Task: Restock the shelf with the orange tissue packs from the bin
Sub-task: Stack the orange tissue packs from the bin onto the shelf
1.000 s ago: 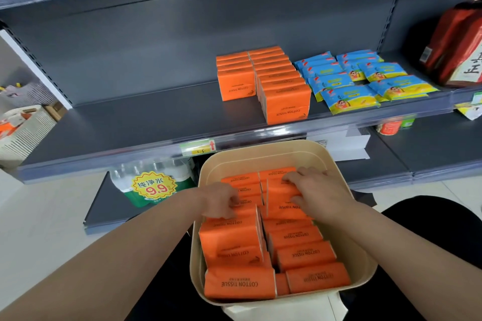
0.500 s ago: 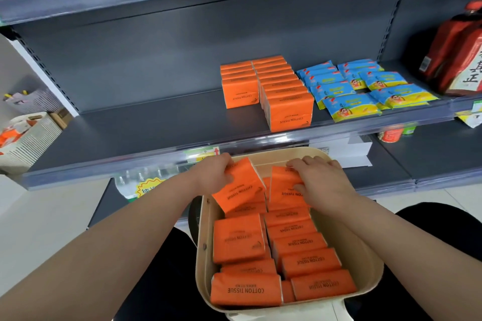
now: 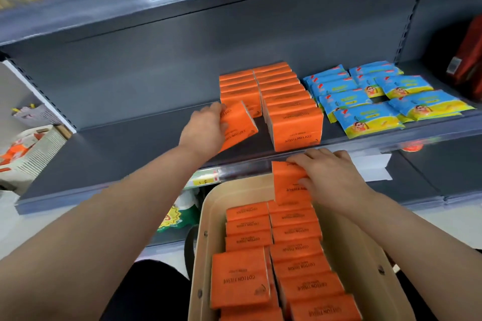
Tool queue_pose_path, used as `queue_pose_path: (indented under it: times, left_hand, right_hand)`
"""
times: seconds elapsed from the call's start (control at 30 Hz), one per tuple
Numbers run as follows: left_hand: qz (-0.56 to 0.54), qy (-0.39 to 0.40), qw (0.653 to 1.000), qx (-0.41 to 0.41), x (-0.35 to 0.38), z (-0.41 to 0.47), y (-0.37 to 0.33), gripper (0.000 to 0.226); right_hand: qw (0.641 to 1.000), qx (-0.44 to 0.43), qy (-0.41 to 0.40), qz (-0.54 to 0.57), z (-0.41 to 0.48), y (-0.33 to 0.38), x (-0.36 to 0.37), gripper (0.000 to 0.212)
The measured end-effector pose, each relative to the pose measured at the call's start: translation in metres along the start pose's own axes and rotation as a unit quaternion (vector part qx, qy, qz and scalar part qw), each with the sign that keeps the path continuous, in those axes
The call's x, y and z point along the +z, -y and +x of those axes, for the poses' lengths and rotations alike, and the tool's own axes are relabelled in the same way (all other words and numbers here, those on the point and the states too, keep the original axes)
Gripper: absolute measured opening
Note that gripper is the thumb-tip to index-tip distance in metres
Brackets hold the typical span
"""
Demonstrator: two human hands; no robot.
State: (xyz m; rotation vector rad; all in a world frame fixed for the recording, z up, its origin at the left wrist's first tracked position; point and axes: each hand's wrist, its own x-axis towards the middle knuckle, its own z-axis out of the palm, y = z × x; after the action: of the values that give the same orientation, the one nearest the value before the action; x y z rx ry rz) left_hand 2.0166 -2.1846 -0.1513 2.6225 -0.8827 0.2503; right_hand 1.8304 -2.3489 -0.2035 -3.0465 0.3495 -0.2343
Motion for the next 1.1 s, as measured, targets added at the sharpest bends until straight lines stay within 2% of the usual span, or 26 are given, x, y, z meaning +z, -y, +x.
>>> queue_pose_path:
  times: [0.2,0.57,0.67,0.9,1.1]
  left_hand:
    - [0.094,0.064,0.993,0.016,0.032,0.043,-0.001,0.042]
    - [0.142,-0.001,0.989,-0.036,0.075,0.101,-0.009,0.048]
    - [0.132,-0.022,0.991,-0.029,0.081,0.111,-0.007,0.051]
    - [0.034,-0.062,0.997,-0.019,0.082,0.107,-0.003,0.049]
    - [0.008,0.012,1.000,-0.004,0.067,0.057,0.016,0.046]
  right_hand:
    - [0.999,-0.016,0.006,0.036,0.027,-0.002,-0.003,0.050]
    - [0.998,-0.008,0.007,0.055,0.030,-0.017,0.007,0.049]
    - [0.999,-0.008,0.011,0.052,0.034,-0.019,0.008,0.050]
    - [0.998,0.000,0.014,0.056,0.050,-0.025,0.012,0.049]
    - [0.999,-0.002,0.017,0.043,0.053,-0.020,0.017,0.049]
